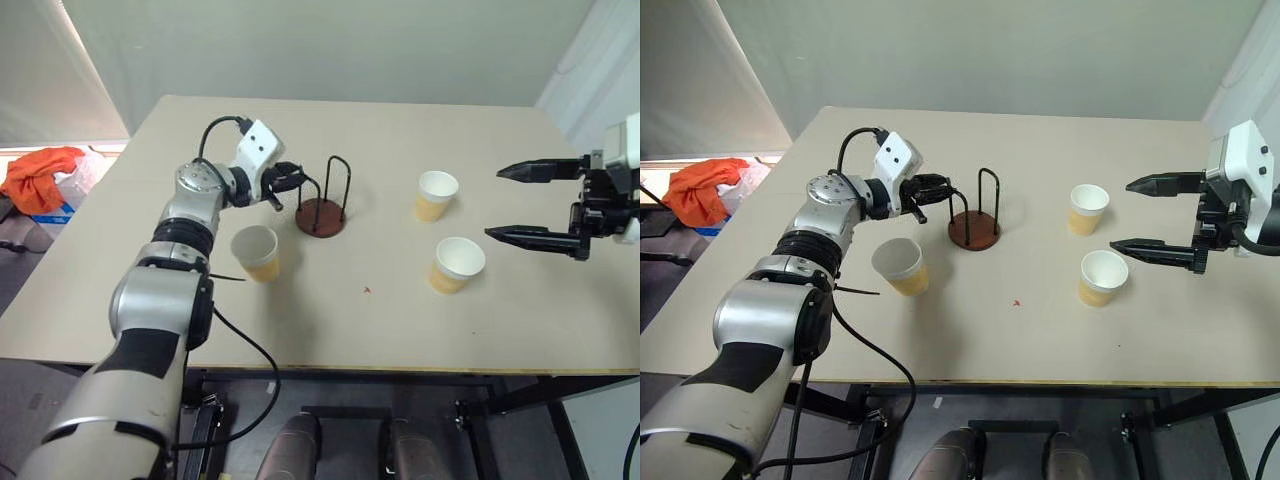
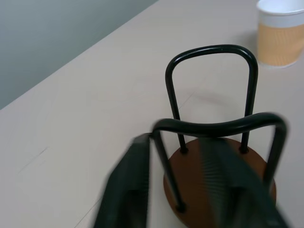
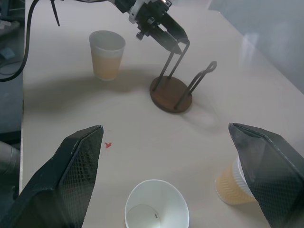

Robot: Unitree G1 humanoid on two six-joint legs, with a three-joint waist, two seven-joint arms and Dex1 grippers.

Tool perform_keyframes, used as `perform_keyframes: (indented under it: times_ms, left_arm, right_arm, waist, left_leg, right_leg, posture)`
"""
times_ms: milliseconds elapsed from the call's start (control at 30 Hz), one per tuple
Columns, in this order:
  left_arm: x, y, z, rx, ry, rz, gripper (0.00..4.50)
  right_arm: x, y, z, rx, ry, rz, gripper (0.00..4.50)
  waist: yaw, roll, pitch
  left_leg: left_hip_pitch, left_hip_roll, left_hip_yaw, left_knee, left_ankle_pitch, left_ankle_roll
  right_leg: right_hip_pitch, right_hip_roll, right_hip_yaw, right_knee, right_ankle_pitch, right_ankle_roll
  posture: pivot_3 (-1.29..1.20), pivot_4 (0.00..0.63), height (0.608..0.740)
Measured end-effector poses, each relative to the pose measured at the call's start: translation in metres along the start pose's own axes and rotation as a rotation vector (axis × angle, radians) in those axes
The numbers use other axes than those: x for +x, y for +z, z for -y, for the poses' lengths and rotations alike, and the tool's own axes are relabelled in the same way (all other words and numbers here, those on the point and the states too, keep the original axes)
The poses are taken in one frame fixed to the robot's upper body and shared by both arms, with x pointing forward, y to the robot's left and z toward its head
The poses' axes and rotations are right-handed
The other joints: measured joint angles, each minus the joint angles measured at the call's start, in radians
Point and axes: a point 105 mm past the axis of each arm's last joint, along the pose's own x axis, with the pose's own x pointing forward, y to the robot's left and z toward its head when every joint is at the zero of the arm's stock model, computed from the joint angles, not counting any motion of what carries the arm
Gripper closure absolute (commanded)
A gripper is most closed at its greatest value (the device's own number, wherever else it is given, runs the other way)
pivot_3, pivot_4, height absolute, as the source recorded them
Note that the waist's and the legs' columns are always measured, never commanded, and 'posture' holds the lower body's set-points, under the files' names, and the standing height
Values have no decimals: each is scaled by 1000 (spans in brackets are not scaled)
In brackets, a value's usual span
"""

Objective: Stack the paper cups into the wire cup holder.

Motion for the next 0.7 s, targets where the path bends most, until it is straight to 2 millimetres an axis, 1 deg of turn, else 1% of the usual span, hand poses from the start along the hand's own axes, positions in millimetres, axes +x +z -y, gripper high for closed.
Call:
perform_keyframes:
  times_ms: [33,67,100,167,200,300,467,567,633,667,700]
  left_arm:
    - [1,0,2,1,-10,2,4421]
    - [2,0,4,1,-21,6,4483]
    - [3,1,5,3,-26,9,4483]
    - [3,1,6,6,-34,12,4483]
    - [3,1,7,7,-42,13,4483]
    - [2,2,10,7,-76,18,4483]
    - [-1,8,22,-22,-201,65,4483]
    - [-6,23,30,-50,-316,130,4483]
    - [-12,42,38,-46,-427,196,4483]
    - [-14,48,39,-40,-449,213,4483]
    - [-19,58,43,-42,-492,254,4483]
  right_arm:
    - [0,0,0,1,-3,-1,0]
    - [0,-1,0,2,-4,-2,0]
    - [0,-1,0,3,-5,-3,0]
    - [0,-2,0,6,-8,-3,0]
    - [0,-1,0,6,-7,-2,0]
    - [0,-1,0,2,-8,-2,0]
    - [-1,-1,1,-3,-11,1,0]
    - [-1,0,0,-7,-6,4,0]
    - [-1,0,-1,-8,8,5,0]
    - [-1,0,-2,-7,13,5,0]
    - [0,0,-4,-8,24,5,0]
  waist:
    - [0,0,0]
    - [0,0,0]
    - [0,0,0]
    - [-1,0,0]
    - [-1,0,0]
    - [-1,0,0]
    - [-2,0,0]
    - [-2,0,0]
    - [-1,0,0]
    - [-2,0,0]
    - [-2,0,0]
  left_leg:
    - [0,-1,2,0,0,1]
    - [0,-2,3,0,0,1]
    - [0,-1,2,1,-1,2]
    - [1,-2,6,2,-2,4]
    - [0,-1,6,3,-2,5]
    - [1,0,8,4,-3,6]
    - [0,0,12,7,-6,11]
    - [-2,1,12,9,-7,12]
    - [-2,1,13,10,-7,12]
    - [-3,1,13,11,-7,13]
    - [-3,2,14,12,-8,13]
  right_leg:
    - [0,1,1,0,0,0]
    - [0,2,1,0,0,1]
    - [0,-1,2,0,1,3]
    - [0,2,3,0,3,6]
    - [0,0,4,0,3,7]
    - [0,0,6,-1,3,7]
    - [0,2,6,-2,3,7]
    - [0,2,6,-3,3,7]
    - [0,2,6,-5,3,8]
    - [1,2,7,-5,4,8]
    - [1,1,7,-6,4,8]
  posture:
    - [0,150,740]
    - [0,150,740]
    - [0,150,740]
    - [0,150,740]
    - [0,150,740]
    - [0,150,740]
    - [0,150,740]
    - [0,150,740]
    - [0,150,740]
    - [0,150,740]
    - [0,150,740]
